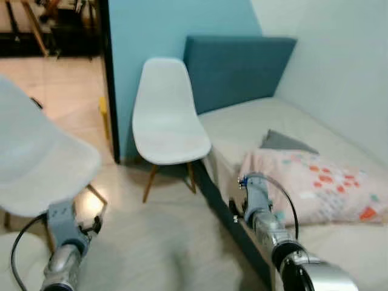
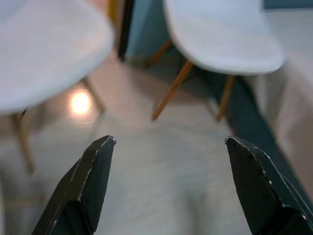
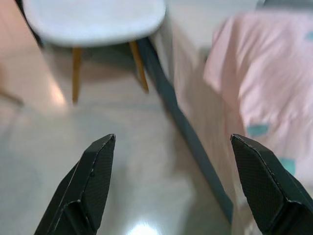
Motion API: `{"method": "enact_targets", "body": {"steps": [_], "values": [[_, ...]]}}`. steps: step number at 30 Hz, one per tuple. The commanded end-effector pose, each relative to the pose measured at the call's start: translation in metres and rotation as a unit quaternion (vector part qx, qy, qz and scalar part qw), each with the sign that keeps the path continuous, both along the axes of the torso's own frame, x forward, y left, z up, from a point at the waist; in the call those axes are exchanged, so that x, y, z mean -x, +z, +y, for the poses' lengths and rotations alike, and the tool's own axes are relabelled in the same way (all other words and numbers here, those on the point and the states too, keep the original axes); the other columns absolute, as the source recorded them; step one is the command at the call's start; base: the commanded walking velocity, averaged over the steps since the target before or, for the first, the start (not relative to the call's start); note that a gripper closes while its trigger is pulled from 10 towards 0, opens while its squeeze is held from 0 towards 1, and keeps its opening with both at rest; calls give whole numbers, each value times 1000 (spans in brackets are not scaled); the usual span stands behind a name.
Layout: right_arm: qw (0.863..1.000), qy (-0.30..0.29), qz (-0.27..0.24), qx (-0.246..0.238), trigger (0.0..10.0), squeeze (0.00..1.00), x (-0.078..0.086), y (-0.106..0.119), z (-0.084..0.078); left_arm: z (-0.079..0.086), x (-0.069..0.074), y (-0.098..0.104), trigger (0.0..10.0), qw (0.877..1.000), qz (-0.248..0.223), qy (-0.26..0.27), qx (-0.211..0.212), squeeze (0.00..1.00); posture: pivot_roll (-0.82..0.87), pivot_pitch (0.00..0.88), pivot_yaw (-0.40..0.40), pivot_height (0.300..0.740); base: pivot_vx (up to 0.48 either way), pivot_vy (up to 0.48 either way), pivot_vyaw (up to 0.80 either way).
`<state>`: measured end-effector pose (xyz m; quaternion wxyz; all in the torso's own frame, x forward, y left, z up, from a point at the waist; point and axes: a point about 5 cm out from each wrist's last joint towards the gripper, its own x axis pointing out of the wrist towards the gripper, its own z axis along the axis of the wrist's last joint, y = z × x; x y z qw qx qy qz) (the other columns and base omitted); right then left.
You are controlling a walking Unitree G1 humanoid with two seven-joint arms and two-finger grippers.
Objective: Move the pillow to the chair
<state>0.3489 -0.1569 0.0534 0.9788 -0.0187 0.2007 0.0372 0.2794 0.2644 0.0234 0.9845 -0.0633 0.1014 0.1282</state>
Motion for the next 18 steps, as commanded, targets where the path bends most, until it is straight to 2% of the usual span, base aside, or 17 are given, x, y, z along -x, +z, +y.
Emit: {"method": "enact_targets", "body": {"steps": [1, 5, 6, 10, 11, 15, 18], "values": [[1000, 14, -14, -9, 10000, 0, -2, 4, 0, -8, -5, 7, 10000, 999, -30, -22, -8, 0, 41, 0, -131, 740, 0, 0, -781], [999, 38, -26, 2, 10000, 0, -3, 6, 4, -11, -6, 15, 10000, 998, -59, -27, -14, 0, 40, 0, -131, 740, 0, 0, -781], [995, 76, -64, 27, 10000, 0, -1, 10, 6, -15, -2, 36, 10000, 992, -113, -26, -44, 0, 42, 0, -138, 740, 0, 0, -781], [992, 92, -79, 31, 10000, 0, 0, 12, 6, -16, 1, 43, 10000, 990, -129, -22, -51, 0, 42, 0, -138, 740, 0, 0, -781], [988, 111, -105, 35, 10000, 0, 4, 13, 4, -21, 9, 52, 10000, 986, -146, -33, -68, 0, 26, 0, -139, 740, 0, 0, -781], [984, 115, -132, 26, 10000, 0, 7, 18, -2, -26, 16, 63, 10000, 982, -163, -44, -79, 0, 28, 0, -143, 740, 0, 0, -781], [980, 102, -171, -2, 10000, 0, 18, 27, -13, -36, 28, 83, 10000, 977, -190, -50, -87, 0, 37, 0, -138, 740, 0, 0, -788]]}}
